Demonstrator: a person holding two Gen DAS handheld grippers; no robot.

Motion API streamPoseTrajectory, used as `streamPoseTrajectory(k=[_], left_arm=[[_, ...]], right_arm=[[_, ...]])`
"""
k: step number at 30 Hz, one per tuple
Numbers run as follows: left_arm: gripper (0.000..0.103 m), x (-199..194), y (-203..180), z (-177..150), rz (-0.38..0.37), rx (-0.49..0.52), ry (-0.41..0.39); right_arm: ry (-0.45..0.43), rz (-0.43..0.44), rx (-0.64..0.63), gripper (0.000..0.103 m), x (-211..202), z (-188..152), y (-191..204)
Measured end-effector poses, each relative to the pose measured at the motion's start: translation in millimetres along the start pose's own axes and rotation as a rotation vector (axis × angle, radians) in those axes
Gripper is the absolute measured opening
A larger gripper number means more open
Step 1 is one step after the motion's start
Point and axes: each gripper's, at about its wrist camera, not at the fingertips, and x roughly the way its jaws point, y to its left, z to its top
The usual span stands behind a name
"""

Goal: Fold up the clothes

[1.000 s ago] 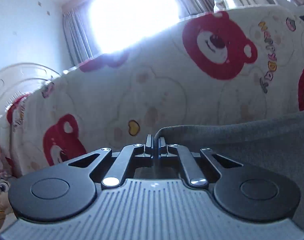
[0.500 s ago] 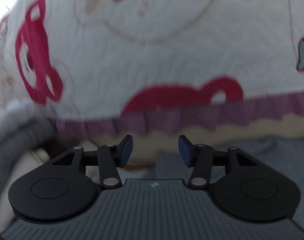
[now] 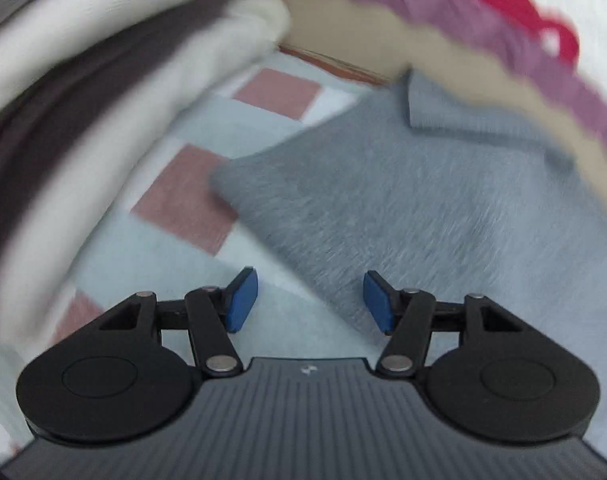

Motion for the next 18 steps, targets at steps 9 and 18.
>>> streamPoseTrajectory(k=[9,18], left_arm=[[0.069,23,-5,-1,-0.101,-0.092,-0.136],[0.003,23,-37,8,0.056,0.150,-0.304]], right_arm=[[0.109,0.391,-0.215,0.052,53,6,169],[0.121,0.283,-0.382,0.056,97,-11,223]])
